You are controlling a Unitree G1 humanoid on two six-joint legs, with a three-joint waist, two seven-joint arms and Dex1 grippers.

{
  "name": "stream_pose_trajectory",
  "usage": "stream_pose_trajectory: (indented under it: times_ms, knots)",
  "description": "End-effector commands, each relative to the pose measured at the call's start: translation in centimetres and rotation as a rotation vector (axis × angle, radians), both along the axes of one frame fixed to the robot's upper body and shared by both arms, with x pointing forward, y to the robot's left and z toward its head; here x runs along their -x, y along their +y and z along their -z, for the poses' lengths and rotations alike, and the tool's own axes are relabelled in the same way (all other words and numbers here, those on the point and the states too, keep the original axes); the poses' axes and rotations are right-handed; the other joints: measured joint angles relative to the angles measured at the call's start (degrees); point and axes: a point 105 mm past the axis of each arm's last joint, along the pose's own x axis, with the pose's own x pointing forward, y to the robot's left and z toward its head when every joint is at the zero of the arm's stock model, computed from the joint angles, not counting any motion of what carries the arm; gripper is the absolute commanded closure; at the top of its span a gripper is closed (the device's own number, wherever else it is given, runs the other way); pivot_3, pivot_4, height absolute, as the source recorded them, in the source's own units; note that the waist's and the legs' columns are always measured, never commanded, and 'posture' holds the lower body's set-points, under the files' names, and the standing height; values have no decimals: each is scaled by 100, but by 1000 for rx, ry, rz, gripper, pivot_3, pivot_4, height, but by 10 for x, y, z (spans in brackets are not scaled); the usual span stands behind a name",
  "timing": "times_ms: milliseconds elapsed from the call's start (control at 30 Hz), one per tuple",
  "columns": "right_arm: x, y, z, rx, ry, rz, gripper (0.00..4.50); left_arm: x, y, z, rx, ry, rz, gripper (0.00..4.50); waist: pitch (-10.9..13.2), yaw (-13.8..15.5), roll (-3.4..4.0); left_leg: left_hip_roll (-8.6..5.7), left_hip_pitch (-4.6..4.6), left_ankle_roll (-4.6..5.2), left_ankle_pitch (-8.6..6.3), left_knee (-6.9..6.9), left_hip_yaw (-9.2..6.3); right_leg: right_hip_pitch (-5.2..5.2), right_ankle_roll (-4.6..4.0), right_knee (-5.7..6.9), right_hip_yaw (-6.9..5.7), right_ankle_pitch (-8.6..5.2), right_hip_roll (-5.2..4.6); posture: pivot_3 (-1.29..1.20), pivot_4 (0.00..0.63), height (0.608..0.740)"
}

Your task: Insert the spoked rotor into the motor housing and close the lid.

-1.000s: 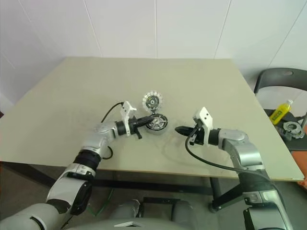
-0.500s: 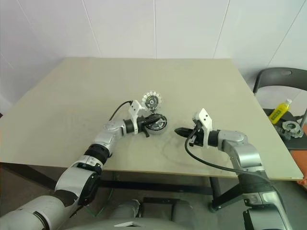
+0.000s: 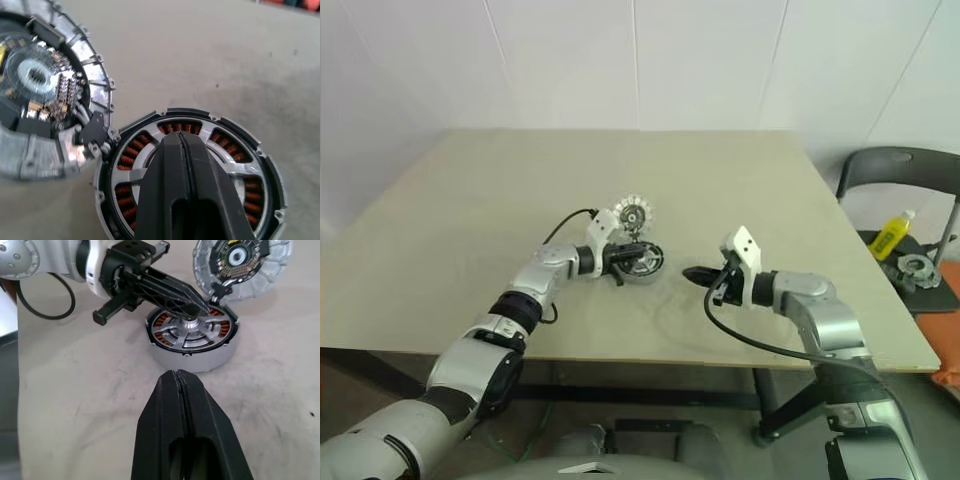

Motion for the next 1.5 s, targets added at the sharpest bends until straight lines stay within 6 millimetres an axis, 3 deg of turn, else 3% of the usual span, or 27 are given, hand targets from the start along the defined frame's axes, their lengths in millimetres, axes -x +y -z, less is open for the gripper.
stream_pose_trajectory:
  times_ms: [33,67,167,400,633,967,1367,1500]
  knots:
    - [-7,15,-20,-28,-77,-46,4500,1,0,-31,177,-61,29,4468,5,93,44,9,1,1,6,-20,35,-15,-19,-2,-1,0,11,0,0,740]
    - [-8,19,-22,-27,-85,-61,4500,2,1,-37,205,-81,35,4468,8,121,57,28,-2,-7,27,-14,43,-7,-60,1,1,19,41,0,0,740]
    - [-12,35,-28,-24,-110,-112,4500,7,9,-43,220,-124,48,4468,22,112,40,28,-2,-20,41,17,1,8,-53,-8,5,20,87,0,0,740]
    - [-22,66,-40,16,-169,-236,4500,24,34,-56,251,-202,69,4468,27,109,33,16,0,12,22,7,-6,36,6,-88,24,40,83,0,0,740]
    - [-26,79,-41,198,-249,-406,4500,44,61,-57,213,-237,51,4468,30,116,37,15,13,9,22,12,-13,55,5,-93,16,45,83,0,0,740]
    - [-34,60,-35,584,-337,-657,4500,65,93,-53,137,-291,-34,4468,34,111,44,17,16,7,22,5,-16,43,1,-104,18,46,83,0,0,740]
    - [-52,52,-42,731,-371,-748,4500,72,105,-47,114,-319,-111,4468,42,106,57,17,21,6,22,1,-16,41,-18,-104,19,36,82,0,0,740]
    - [-48,54,-39,740,-349,-799,3566,70,102,-41,103,-313,-109,4500,44,110,60,17,21,7,22,1,-16,41,-18,-104,21,37,82,0,0,740]
